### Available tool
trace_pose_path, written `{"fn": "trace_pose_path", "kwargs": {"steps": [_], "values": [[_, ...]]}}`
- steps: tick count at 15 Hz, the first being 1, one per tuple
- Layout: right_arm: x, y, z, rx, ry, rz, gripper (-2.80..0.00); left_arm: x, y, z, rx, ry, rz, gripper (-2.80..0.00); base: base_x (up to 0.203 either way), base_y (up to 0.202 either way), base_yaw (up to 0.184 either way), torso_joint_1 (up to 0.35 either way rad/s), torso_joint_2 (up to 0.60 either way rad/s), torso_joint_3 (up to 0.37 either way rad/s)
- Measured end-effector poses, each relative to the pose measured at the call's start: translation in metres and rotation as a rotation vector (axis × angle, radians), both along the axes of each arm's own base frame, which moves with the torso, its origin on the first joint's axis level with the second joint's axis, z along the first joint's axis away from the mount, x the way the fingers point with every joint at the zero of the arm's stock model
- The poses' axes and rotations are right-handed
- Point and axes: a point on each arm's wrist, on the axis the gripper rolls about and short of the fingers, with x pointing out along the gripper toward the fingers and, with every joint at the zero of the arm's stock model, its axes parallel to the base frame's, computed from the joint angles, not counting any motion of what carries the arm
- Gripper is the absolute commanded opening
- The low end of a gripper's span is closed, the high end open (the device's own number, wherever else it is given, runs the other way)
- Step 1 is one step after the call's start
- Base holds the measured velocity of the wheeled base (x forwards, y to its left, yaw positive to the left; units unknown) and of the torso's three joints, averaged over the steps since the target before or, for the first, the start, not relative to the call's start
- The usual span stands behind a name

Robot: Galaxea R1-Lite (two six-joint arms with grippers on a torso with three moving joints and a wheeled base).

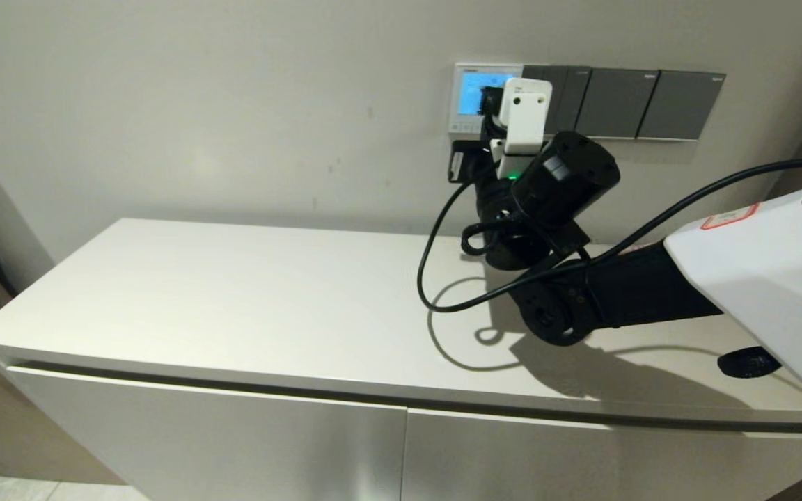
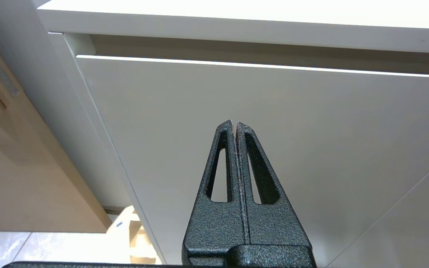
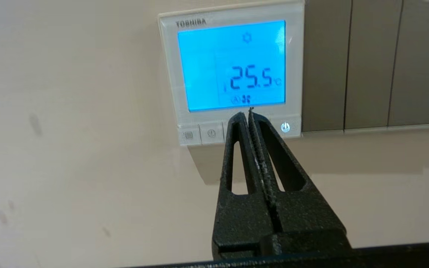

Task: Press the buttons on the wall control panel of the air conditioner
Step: Press the temperature increase button

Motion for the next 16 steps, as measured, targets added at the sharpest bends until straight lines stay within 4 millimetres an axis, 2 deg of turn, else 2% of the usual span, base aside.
{"fn": "trace_pose_path", "kwargs": {"steps": [6,16], "values": [[0.0086,0.0064,-0.0027,0.0,-0.004,0.003,-2.8,0.0,0.0,0.0,0.0,0.0,-0.001,-2.8,0.0,0.0,0.0,0.0,0.0,0.0],[0.0121,0.0024,-0.0079,-0.009,0.007,-0.008,-2.8,0.0,0.0,-0.0001,0.0,0.001,0.0,-2.8,0.0,0.0,0.0,0.0,0.0,0.0]]}}
